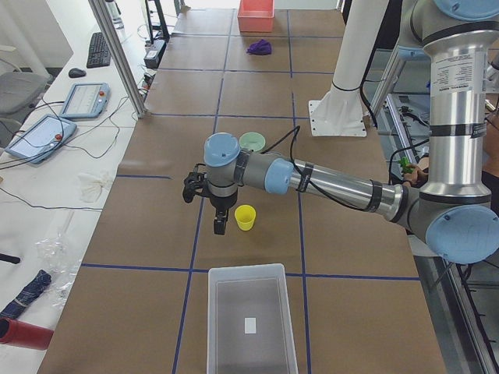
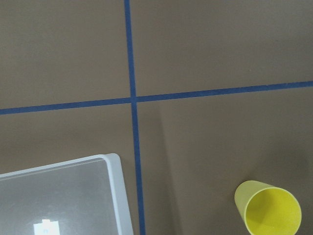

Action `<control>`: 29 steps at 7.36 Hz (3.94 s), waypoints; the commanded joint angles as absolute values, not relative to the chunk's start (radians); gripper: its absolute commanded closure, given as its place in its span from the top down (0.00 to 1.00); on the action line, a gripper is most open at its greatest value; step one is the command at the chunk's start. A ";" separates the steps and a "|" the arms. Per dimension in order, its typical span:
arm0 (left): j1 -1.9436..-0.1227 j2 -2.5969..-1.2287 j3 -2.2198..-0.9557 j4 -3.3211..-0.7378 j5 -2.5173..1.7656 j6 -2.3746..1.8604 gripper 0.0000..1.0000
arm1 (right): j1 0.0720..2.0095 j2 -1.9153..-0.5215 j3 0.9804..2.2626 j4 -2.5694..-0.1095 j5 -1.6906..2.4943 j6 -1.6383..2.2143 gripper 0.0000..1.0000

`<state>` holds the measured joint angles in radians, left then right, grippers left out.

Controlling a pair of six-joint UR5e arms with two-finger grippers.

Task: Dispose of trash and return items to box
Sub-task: 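Move the left gripper over the yellow cup, then lower the left gripper and grasp the yellow cup, then lift the yellow cup with the left gripper toward the clear box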

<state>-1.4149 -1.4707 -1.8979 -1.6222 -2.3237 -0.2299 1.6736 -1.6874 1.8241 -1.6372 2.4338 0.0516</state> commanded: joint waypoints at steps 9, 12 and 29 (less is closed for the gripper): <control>-1.045 -1.331 -1.730 -2.295 -2.229 -0.857 1.00 | 1.674 -1.689 1.833 -1.638 2.434 0.051 1.00; -1.045 -1.376 -1.674 -2.296 -2.227 -0.856 1.00 | 1.674 -1.689 1.833 -1.638 2.434 0.051 1.00; -1.257 -1.498 -1.982 -1.679 -2.255 -0.520 0.00 | 1.461 -1.712 1.856 -1.447 2.457 0.284 1.00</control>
<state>-1.1871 -1.4331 -1.9740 -1.8169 -2.2607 -0.6493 1.5050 -1.7002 1.8576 -1.5422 2.4590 0.1625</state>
